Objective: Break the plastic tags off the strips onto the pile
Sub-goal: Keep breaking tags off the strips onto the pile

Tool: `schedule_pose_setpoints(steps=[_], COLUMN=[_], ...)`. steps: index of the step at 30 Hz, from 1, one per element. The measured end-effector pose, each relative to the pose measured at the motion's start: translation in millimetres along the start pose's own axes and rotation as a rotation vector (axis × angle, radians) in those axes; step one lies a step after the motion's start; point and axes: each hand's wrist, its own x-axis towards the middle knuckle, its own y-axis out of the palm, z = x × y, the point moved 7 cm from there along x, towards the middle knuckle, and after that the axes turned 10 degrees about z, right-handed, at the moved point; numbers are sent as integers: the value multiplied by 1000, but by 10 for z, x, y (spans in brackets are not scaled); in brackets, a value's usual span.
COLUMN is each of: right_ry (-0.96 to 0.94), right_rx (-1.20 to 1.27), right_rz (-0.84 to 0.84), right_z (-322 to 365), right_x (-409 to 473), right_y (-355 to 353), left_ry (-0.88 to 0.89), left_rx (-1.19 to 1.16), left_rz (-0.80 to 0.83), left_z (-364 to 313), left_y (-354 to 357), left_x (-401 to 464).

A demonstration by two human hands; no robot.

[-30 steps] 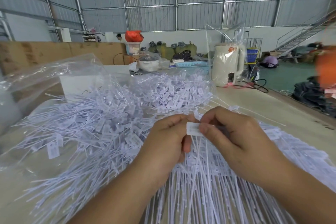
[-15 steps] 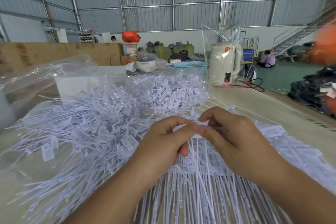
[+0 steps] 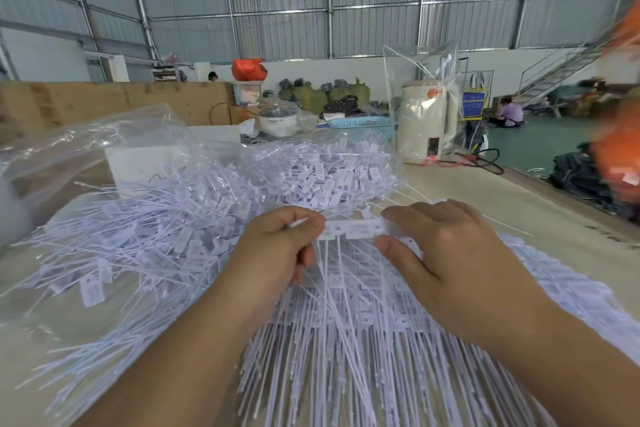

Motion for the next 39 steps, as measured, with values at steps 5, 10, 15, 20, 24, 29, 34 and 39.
schedule_pose_setpoints(steps=[5,10,15,20,24,29,34,39], right_ry=[38,60,-20,-18,-68,-141,-122,-88], right_rx=[327,365,207,13,41,360,559,791], right_rz=[137,71,-173,-107,105,150,276,295], right_z=[-140,-239,-194,-164,-133,49,52,16], right_x=[-13,24,-18,-22,6,-3,-4,19], right_y=[122,111,-148,-217,46,116,329,416], left_ry=[-119,-86,-87,-105,-76,-9,4,-16], left_rx=[-368,-381,-215,-267,-128,-28,-24,-6], left_rz=[96,116,75,106,80,181,258,290], left_z=[58,21,9,-10,10,7,1,0], left_y=[-136,-117,-123,-40,78,368,449,472], left_x=[65,63,50,5,-31,-125,-148,-164])
